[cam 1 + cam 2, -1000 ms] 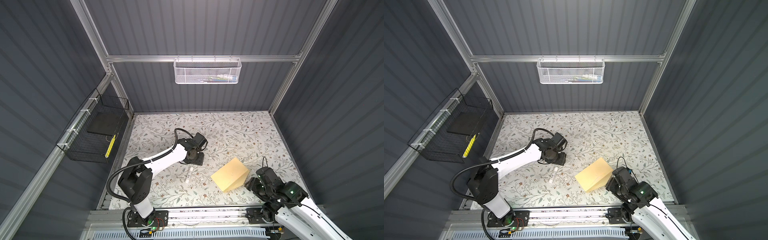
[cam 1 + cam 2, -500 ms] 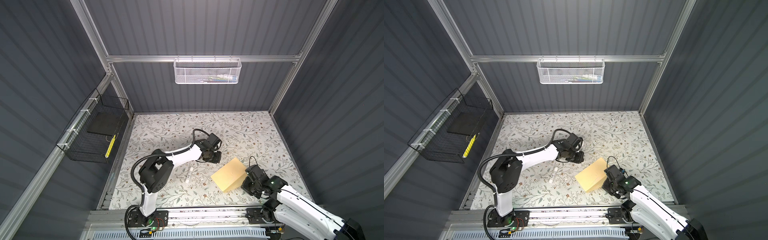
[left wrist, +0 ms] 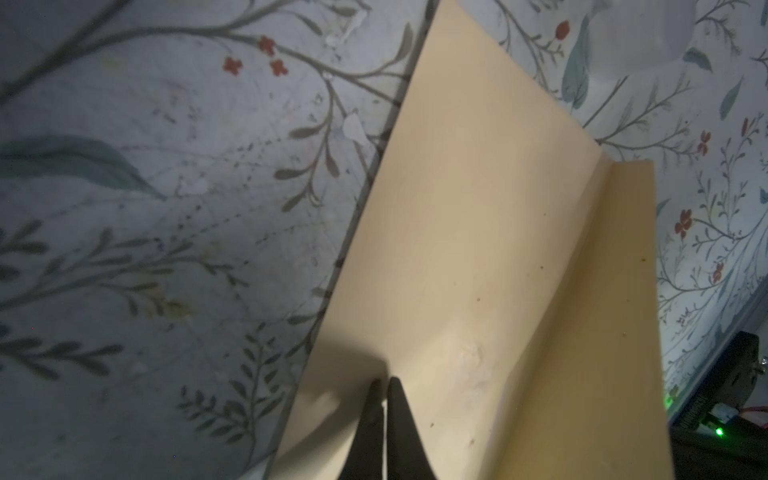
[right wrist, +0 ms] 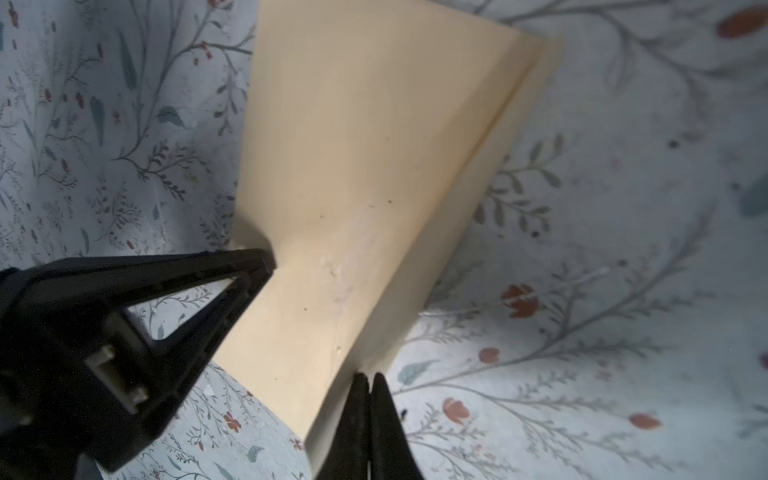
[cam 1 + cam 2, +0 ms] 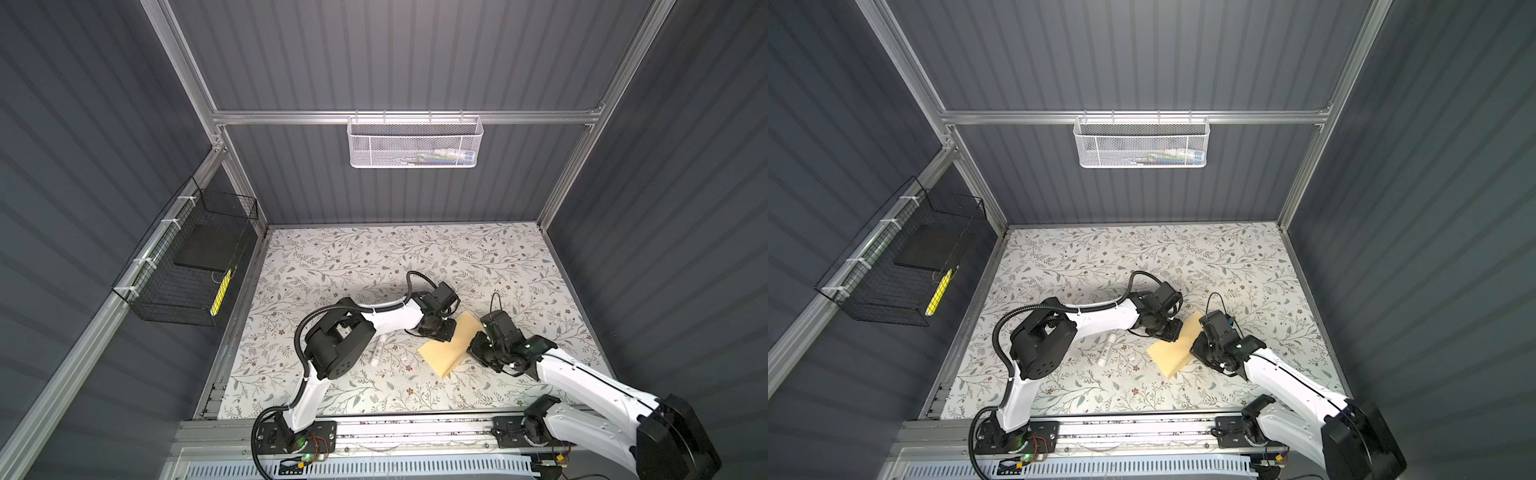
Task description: Place the letter into the envelope and seal it
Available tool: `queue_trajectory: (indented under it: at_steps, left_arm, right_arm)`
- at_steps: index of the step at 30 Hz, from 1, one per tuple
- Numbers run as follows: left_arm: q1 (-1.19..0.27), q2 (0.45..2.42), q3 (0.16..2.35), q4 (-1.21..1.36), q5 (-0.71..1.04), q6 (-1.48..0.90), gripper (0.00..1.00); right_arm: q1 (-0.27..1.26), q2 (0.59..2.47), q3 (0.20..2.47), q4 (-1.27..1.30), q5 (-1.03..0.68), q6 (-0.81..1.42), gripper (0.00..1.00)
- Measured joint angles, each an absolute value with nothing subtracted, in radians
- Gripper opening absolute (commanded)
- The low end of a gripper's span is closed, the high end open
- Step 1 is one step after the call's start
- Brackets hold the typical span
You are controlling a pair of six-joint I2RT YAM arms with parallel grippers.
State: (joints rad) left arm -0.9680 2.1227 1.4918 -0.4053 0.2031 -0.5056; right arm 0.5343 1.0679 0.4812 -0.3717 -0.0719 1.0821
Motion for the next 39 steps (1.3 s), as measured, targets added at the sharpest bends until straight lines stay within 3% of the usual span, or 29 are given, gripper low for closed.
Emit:
queue_trajectory:
  at_steps: [12,21,26,39]
  left_arm:
    - [-0.968,2.115,1.460,-0.343,0.200,-0.497,0.06]
    - [-0.968,1.946,1.309,-0.298,0.156,-0.539,0.08]
    - [-0.981,1.810,1.214,-0.190,0.252,-0.644,0.07]
    - [-1.071,1.951,1.154,-0.160,0.334,-0.745,0.02]
  right_arm:
    - [0.501,1.395,0.548,-0.143,-0.134,1.030,0.03]
    - [0.500,1.377,0.507,-0.071,-0.130,1.040,0.00]
    - [0.500,1.351,0.484,-0.068,-0.128,1.048,0.00]
    - [0.500,1.351,0.483,-0.067,-0.132,1.063,0.00]
